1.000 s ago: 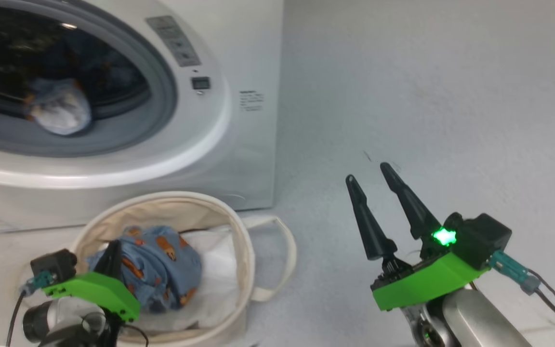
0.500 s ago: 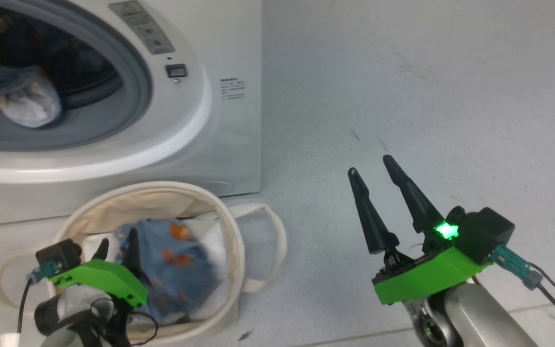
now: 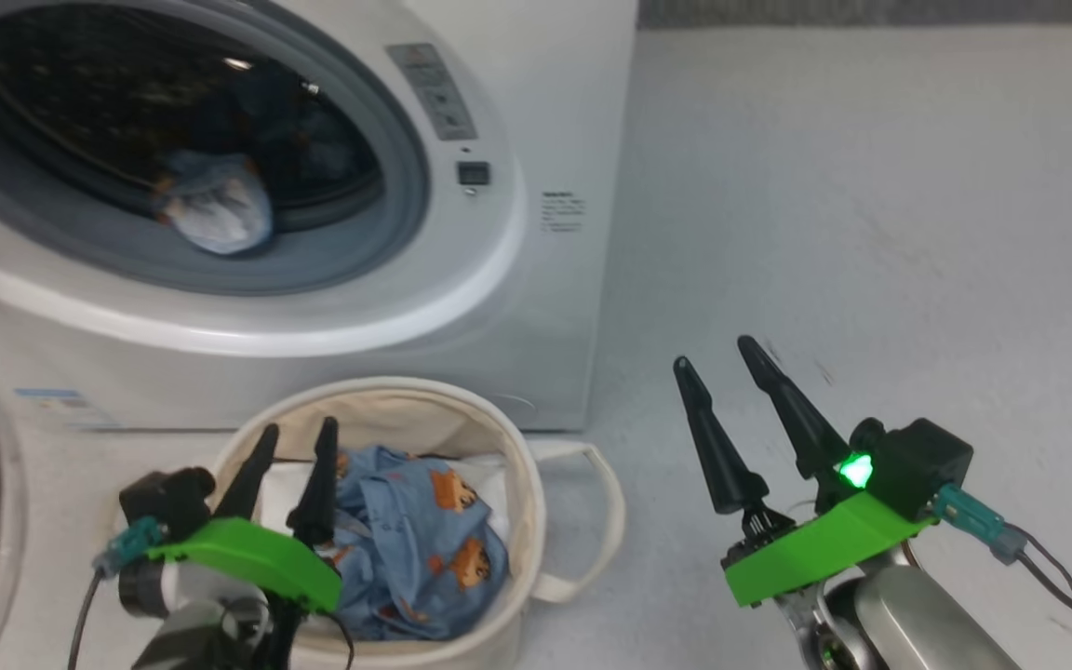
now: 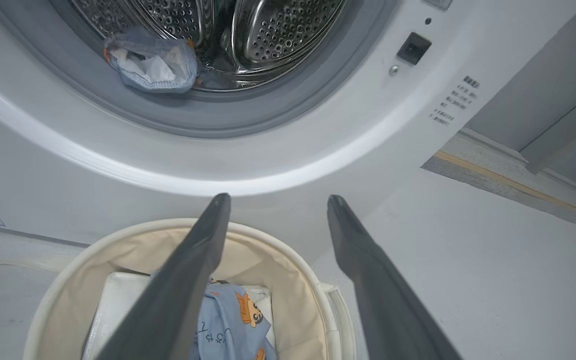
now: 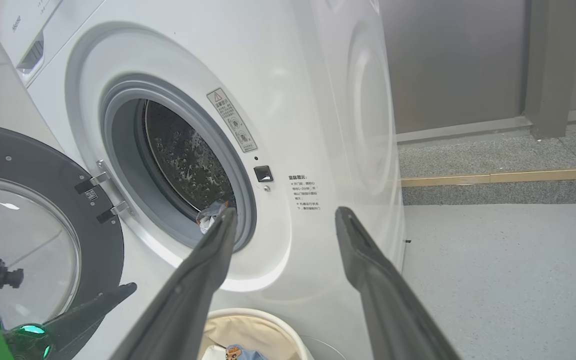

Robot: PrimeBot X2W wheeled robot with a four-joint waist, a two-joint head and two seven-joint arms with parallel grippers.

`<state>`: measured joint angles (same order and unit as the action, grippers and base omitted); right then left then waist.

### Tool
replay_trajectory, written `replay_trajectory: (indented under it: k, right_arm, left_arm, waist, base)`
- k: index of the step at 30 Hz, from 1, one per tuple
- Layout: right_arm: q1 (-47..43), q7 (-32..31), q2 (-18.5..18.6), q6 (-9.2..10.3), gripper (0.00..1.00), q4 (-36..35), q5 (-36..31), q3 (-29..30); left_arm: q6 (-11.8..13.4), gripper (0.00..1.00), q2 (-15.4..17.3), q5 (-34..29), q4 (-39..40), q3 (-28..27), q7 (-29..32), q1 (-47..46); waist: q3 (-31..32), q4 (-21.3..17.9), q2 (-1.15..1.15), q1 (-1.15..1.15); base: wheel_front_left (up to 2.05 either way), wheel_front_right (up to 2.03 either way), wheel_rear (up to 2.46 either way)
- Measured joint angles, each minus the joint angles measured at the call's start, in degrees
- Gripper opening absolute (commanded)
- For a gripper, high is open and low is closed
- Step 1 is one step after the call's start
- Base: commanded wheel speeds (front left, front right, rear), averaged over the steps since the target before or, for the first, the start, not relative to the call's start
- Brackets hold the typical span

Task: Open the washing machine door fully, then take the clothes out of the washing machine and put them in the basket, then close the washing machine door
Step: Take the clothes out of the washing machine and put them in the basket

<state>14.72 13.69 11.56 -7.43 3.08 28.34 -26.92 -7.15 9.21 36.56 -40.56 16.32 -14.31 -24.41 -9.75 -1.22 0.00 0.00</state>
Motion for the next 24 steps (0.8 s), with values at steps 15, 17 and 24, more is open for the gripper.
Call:
replay_trajectory:
  k: [15,17,24]
  right_arm:
    - [-2.47,0.09,-0.60,0.00,1.00,4.34,-1.66,2.40]
    - [-2.52,0.09,-0.82,0.00,1.00,4.70,-2.00,2.81]
    - [-3.37,0.00,-1.88,0.00,1.00,5.16,-2.21,3.52]
  left_arm:
    - [2.68,1.00,6.28,-11.34,24.25,1.21,0.00,14.22]
    - [3.18,1.00,6.45,-11.34,26.20,1.13,0.00,15.43]
    - [4.24,1.00,6.47,-11.33,29.09,1.19,0.11,16.47]
  waist:
    - [7.55,6.88,0.00,0.00]
    - [7.68,7.12,0.00,0.00]
    - [7.27,7.00,0.00,0.00]
  base:
    - [0.00,0.00,0.00]
    - [0.00,0.00,0.00]
    - [0.00,0.00,0.00]
